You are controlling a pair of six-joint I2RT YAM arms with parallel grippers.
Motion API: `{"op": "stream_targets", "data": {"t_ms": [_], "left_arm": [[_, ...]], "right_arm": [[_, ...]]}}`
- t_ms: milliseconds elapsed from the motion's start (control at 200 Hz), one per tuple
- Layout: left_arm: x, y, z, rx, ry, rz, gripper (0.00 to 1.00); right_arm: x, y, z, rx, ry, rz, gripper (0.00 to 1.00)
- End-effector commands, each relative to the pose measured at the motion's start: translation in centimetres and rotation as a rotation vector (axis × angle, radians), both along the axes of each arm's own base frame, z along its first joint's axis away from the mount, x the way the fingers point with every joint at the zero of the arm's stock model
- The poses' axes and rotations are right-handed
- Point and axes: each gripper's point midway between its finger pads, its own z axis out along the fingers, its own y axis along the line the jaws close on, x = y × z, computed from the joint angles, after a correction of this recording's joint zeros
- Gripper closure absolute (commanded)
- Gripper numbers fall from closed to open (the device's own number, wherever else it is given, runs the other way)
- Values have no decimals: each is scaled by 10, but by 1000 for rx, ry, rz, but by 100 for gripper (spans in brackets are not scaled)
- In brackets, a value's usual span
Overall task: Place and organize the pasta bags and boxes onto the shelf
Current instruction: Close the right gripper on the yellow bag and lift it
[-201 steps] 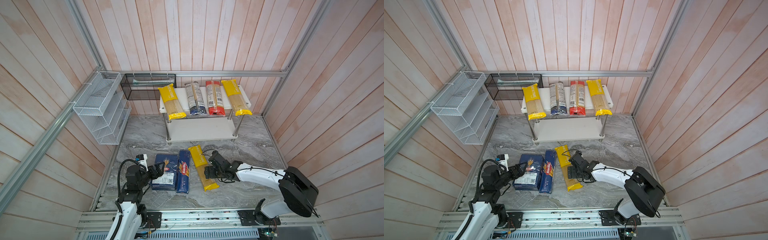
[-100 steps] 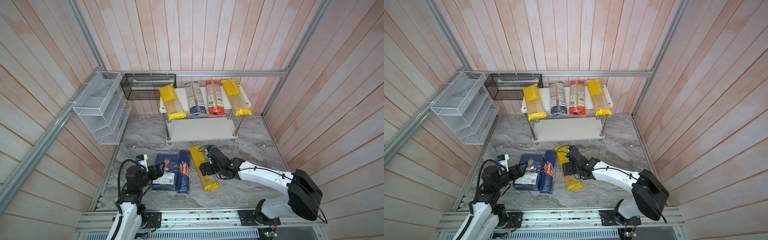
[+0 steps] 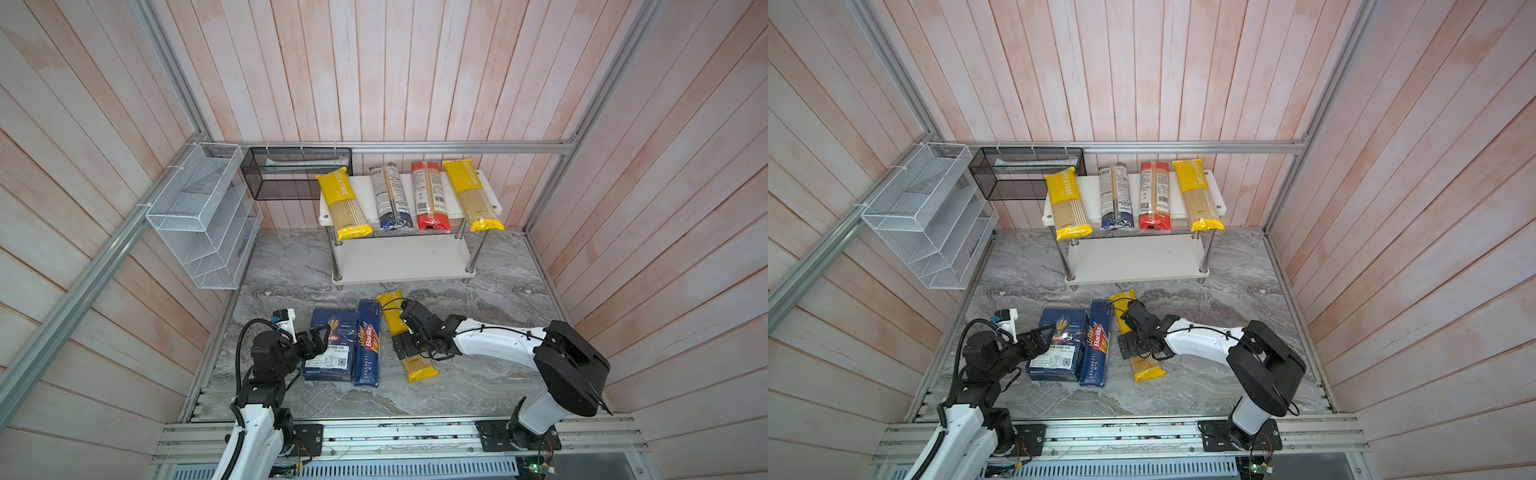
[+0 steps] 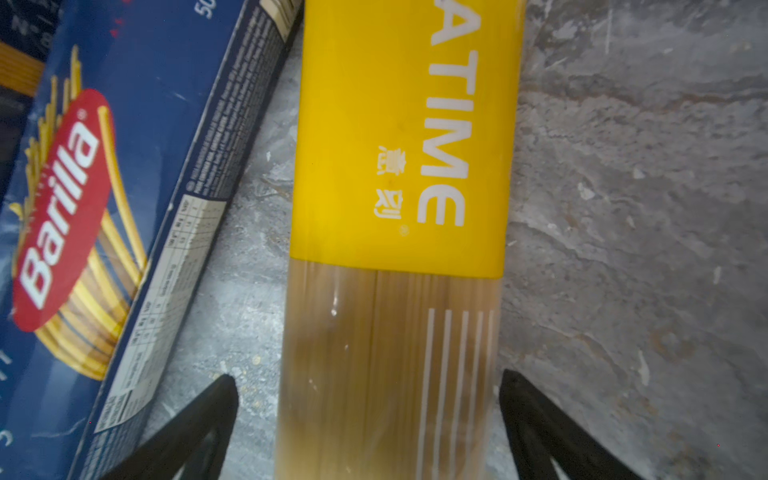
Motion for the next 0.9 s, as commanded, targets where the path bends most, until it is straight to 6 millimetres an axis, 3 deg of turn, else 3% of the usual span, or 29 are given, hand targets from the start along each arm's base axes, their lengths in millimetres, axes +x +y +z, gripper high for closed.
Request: {"op": "stream_targets", "data": {"t_ms": [0, 190, 470, 695, 895], "left_arm": [[-8, -17, 1, -38, -7, -96, 0], [-8, -17, 0, -38, -3, -96, 0], [-8, -17, -1, -38, 0, -92, 0], [-7, -16, -1, -38, 0, -90, 0], [-7, -16, -1, -38, 0, -89, 0]], "right_arm": [[0, 0, -8, -32, 9, -2, 2], [1, -21, -25, -154, 23, -57, 2], [-2, -17, -35, -150, 33, -50, 2], [-4, -23, -43, -206, 24, -59, 17], [-5, -24, -42, -199, 11, -71, 23]]}}
